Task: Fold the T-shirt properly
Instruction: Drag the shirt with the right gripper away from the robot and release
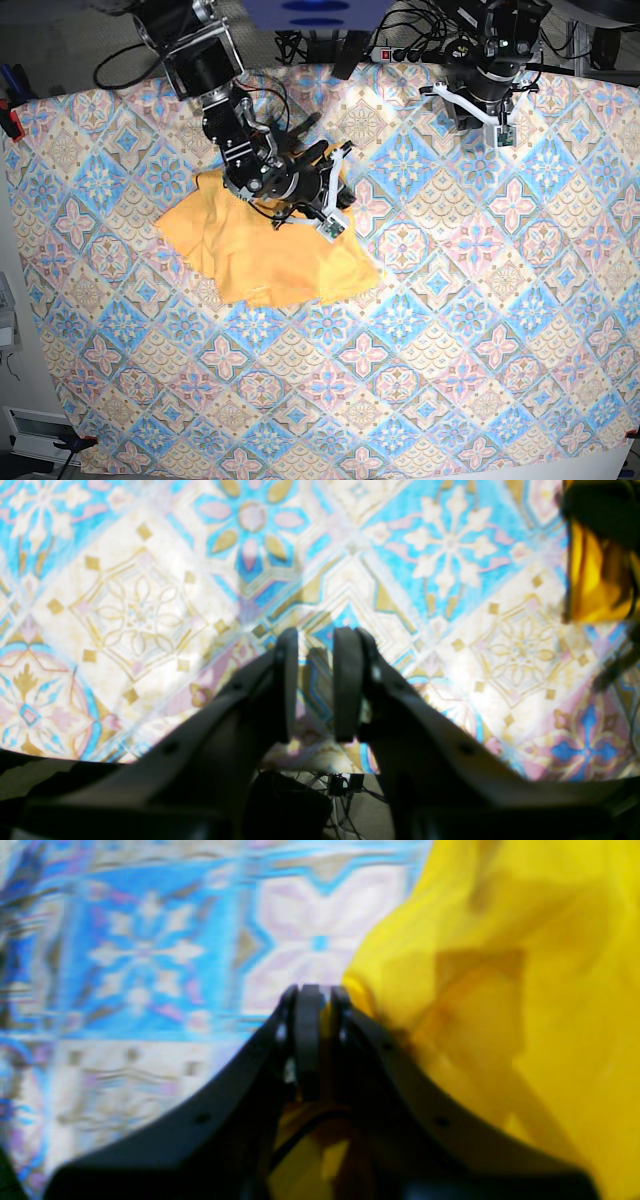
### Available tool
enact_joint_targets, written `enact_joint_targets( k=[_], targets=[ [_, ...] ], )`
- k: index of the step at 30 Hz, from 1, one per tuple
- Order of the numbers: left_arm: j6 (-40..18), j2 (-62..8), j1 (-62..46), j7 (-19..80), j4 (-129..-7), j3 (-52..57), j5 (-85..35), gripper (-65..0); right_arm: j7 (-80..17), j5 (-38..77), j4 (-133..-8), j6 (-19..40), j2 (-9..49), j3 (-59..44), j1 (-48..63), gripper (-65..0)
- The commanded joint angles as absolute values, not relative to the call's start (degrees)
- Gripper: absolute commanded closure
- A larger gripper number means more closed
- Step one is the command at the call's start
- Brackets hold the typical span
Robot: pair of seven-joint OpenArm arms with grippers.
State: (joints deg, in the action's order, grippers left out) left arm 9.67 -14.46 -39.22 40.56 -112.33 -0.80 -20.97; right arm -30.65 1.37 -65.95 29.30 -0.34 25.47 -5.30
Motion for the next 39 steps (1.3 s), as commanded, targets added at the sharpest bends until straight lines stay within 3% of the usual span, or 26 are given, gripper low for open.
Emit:
enact_joint_targets(
  k=[1,21,34,39],
  targets=[
    [9.63,-14.81,-39.6,39.69,-113.1,-0.66,-20.7,-11.1,-29.85,1.27,-66.07,28.7,0.13,25.01,-7.08,-4.4],
    [9.63,-14.81,-39.6,39.69,-113.19,-0.66,-20.7,-11.1,-25.8,1.27,-54.02,28.79,9.01,17.19,-17.01,-4.4],
    [9.63,-14.81,-39.34,39.69,-113.19,-0.57,-20.7,-11.1,-24.22,1.27,-54.55,28.79,10.59,17.1,-15.6,-4.4],
    [9.63,-14.81,-39.52,39.69,-113.27,-0.57,-20.79,-11.1,-25.8,1.63,-64.04,28.79,10.59,17.1,-12.79,-4.4]
  ],
)
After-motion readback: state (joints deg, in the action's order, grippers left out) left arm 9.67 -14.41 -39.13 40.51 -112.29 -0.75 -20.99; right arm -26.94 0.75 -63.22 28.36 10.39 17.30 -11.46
